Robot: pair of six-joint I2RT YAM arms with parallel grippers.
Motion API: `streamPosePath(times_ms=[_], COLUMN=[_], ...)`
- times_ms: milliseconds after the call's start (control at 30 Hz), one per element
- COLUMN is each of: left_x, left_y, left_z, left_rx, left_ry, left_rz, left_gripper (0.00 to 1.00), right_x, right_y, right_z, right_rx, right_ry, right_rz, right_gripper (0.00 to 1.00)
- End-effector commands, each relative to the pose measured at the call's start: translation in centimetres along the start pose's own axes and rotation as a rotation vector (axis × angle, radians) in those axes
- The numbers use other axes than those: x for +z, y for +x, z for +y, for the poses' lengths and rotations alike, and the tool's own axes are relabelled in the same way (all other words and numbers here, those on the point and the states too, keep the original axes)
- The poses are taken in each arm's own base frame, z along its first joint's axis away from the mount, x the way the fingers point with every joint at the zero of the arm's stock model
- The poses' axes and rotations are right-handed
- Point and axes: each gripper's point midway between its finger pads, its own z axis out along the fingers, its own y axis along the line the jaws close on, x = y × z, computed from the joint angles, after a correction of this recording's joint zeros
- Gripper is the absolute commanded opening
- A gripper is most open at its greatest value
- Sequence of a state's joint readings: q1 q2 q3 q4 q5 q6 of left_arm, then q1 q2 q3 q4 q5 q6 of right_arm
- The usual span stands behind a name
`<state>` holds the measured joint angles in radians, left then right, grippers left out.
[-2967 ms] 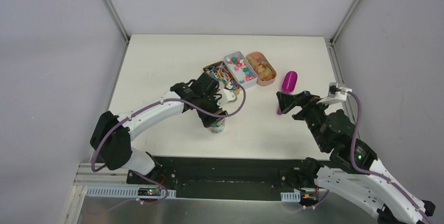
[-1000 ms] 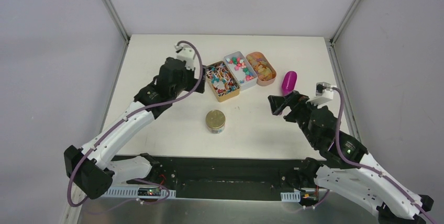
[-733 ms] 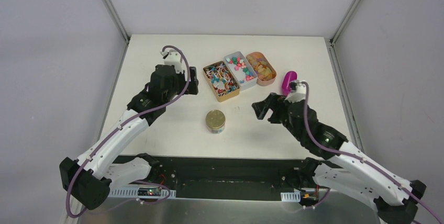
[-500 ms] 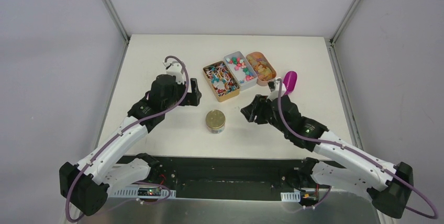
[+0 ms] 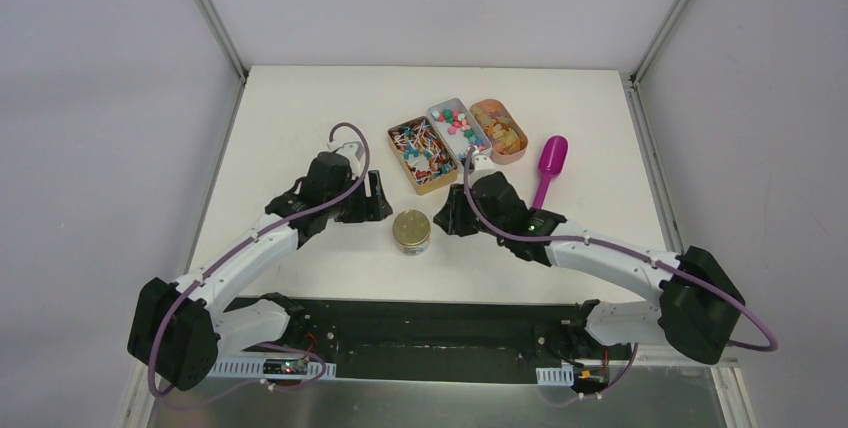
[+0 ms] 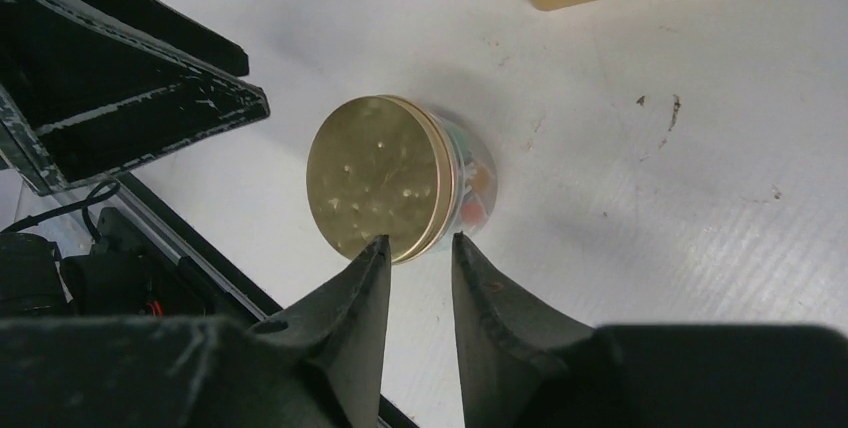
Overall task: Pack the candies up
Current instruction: Close the bottle lid on the packing bottle.
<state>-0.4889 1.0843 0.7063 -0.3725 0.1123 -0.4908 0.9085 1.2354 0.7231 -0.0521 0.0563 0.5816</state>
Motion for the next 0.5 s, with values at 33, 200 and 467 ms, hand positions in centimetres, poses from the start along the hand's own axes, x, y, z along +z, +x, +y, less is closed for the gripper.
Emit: streamPosePath(times_ms=[33, 200, 467], left_x=[1.3, 2.1, 2.7], left_y=[0.7, 1.7, 2.0], left_z=[-1.4, -1.3, -1.6], left_rx=[-0.077, -0.086, -0.093], left_ry=[0.089, 0.106, 0.125], left_rz=[0.037, 0.071, 0.086], left_gripper=[0.65, 0.62, 0.59], right_x=[1.4, 3.3, 4.9], right_y=[-3.8, -3.1, -1.7], right_z=[3.5, 3.1, 2.0], right_rx=[-0.046, -0.065, -0.059], right_ry=[-0.112, -0.112, -0.11], right_rz=[-0.083, -0.034, 0.028], right_gripper=[0.31, 0.29, 0.27])
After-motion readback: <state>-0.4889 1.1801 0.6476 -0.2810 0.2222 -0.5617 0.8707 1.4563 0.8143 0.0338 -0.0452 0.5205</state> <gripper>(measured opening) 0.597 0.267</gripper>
